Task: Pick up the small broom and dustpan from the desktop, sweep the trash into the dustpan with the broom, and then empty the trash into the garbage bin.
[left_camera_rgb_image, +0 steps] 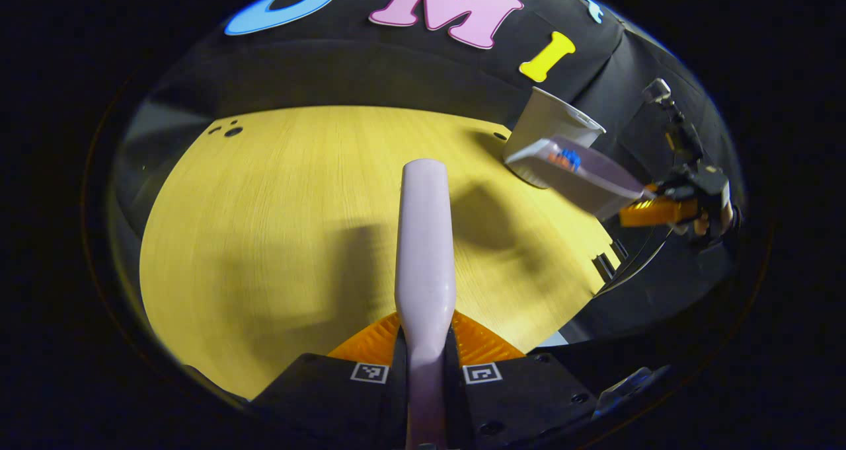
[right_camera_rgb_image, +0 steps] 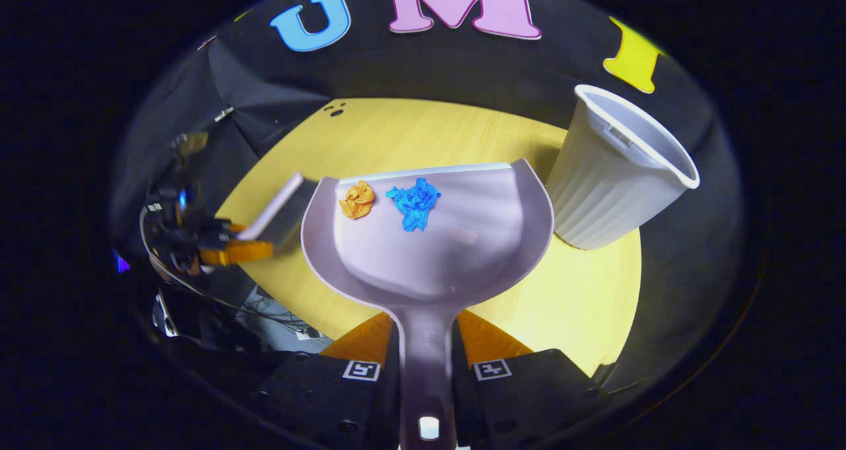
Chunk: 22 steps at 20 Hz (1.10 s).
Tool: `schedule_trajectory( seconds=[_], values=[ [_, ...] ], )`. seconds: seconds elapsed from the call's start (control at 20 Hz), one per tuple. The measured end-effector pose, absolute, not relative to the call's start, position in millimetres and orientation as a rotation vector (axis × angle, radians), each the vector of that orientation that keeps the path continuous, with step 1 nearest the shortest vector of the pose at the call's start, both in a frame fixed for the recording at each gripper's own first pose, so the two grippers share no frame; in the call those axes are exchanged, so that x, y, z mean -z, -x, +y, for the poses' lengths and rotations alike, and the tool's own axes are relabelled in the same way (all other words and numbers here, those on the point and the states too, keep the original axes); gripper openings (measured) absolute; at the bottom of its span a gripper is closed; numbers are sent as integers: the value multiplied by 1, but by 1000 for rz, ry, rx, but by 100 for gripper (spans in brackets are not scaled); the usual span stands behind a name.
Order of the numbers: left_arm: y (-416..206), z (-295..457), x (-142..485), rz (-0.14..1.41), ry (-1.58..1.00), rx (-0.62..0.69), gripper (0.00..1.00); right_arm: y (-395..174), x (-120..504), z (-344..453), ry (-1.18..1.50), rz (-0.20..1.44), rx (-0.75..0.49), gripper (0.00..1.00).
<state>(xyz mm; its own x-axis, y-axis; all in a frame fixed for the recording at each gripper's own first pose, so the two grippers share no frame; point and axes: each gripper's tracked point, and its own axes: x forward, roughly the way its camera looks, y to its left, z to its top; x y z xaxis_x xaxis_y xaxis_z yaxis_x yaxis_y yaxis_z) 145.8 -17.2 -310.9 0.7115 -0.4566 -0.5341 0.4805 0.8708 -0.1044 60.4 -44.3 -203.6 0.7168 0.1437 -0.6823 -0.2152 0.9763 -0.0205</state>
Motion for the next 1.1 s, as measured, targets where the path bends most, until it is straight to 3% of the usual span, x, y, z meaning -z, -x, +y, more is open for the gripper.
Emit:
schedule_trajectory(
  seconds=[0.3,0.35,0.4,0.55,0.6,0.7,0.75,0.8,1.0,1.05,1.1],
  values=[
    [-117,-10,317,575,-10,512,24,-61,191,-47,100,699,-157,36],
    [-117,-5,314,569,-12,514,24,-63,185,-51,81,684,-130,31],
    [-118,-1,312,567,-19,504,26,-65,180,-56,61,670,-110,36],
    [-122,10,304,556,-31,485,29,-72,171,-62,27,639,-64,36],
    [-124,13,300,551,-32,480,27,-75,171,-65,22,633,-45,31],
    [-125,16,295,541,-36,473,24,-81,168,-72,7,622,3,36],
    [-128,17,293,538,-39,469,27,-85,166,-75,-6,618,25,31],
    [-130,19,291,536,-40,464,26,-88,165,-78,-18,614,44,36],
    [-140,20,288,554,-32,460,27,-95,167,-93,-16,605,160,36],
    [-143,21,287,557,-37,459,27,-98,169,-100,-3,608,194,31],
    [-146,21,286,560,-38,462,27,-99,171,-107,12,616,232,36]
  ],
)
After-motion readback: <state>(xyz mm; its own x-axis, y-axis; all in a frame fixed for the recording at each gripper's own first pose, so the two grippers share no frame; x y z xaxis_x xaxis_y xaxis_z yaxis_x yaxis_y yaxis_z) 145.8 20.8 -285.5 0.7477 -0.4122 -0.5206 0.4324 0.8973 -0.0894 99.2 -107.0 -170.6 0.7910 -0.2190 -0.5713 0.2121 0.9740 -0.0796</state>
